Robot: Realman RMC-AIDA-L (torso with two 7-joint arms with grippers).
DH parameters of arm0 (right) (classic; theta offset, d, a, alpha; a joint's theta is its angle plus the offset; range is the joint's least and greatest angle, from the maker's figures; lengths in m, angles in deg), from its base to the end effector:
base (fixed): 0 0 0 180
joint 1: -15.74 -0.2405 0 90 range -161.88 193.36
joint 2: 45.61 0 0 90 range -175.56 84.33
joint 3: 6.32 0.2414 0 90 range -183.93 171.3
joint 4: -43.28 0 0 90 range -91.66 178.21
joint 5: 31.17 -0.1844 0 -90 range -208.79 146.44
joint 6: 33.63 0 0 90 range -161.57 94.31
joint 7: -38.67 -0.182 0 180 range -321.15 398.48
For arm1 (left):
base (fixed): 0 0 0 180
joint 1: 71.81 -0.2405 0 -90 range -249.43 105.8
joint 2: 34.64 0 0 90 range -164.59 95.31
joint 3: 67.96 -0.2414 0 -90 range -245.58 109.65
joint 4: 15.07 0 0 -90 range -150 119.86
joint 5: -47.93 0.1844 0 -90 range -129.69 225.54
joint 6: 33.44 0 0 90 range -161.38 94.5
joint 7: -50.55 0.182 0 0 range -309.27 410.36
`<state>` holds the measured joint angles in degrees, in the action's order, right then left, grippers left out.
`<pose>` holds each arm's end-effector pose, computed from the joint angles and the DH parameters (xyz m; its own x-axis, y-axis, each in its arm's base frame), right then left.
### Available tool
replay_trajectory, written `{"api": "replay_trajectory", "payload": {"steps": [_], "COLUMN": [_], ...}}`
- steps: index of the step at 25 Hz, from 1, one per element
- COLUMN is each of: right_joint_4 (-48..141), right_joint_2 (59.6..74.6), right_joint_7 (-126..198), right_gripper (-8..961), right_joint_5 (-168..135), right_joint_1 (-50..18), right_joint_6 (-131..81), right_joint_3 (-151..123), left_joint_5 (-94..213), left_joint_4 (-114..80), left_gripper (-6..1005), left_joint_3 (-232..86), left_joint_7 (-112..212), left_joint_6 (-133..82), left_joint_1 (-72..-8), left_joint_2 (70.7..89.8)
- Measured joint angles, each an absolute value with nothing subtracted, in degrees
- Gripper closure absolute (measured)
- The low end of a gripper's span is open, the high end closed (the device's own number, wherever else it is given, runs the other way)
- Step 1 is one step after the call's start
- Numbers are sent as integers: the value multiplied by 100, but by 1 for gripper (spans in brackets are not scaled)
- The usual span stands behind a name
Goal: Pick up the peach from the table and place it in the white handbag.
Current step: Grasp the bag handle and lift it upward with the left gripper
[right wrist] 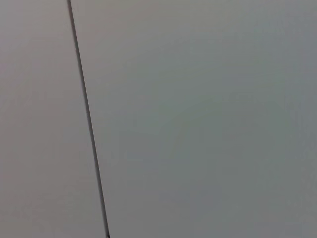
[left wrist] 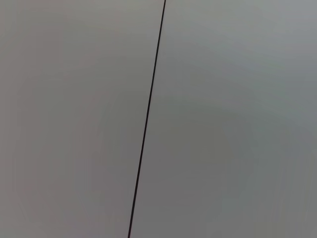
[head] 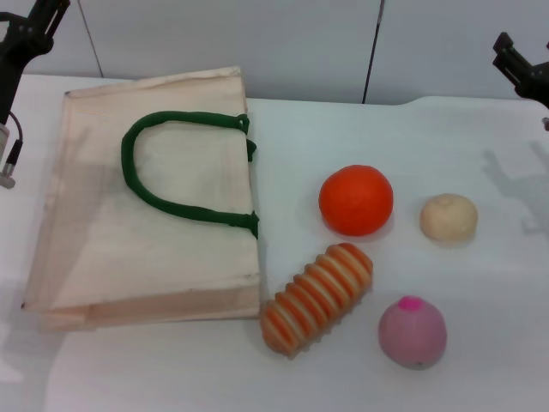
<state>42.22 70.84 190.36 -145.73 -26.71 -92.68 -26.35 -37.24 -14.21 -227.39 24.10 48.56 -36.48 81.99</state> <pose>0.2425 0.4303 0.0153 0.6023 -0.0164 -0.7981 -0.7697 -0.2768 -0.5752 -0.2484 0.3874 0.0845 0.4889 -0.3419 0.8025 0.7993 -0.1929 -0.5691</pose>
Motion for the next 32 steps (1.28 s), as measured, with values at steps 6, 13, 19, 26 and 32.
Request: {"api": "replay_trajectory", "payload": {"steps": [6,13,19,26,32], "right_joint_4": [4222,4222,4222,4222,4223], "right_joint_2": [7084,7084,7084,7080,7075], "right_joint_7": [19036,19036,19035,19033,19031], "right_gripper": [59,59,59,59,59], "right_joint_5": [-14578,-14579,-14579,-14578,-14578], "right_joint_1": [-2671,-2671,-2671,-2641,-2649], "right_joint_6": [-9269,-9277,-9277,-9272,-9269], "right_joint_3": [-2635,-2635,-2635,-2636,-2636], "left_joint_5": [-3724,-3724,-3766,-3533,-3083], "left_joint_4": [-1428,-1428,-1468,-1045,166], "left_gripper": [108,107,107,108,108], "left_joint_3": [-22739,-22739,-22699,-22767,-22825], "left_joint_7": [2409,2410,2149,322,-2485], "left_joint_6": [4856,4856,4847,4640,4565], "left_joint_1": [-3648,-3648,-3646,-3614,-3605], "left_joint_2": [8194,8190,8187,8120,8048]}}
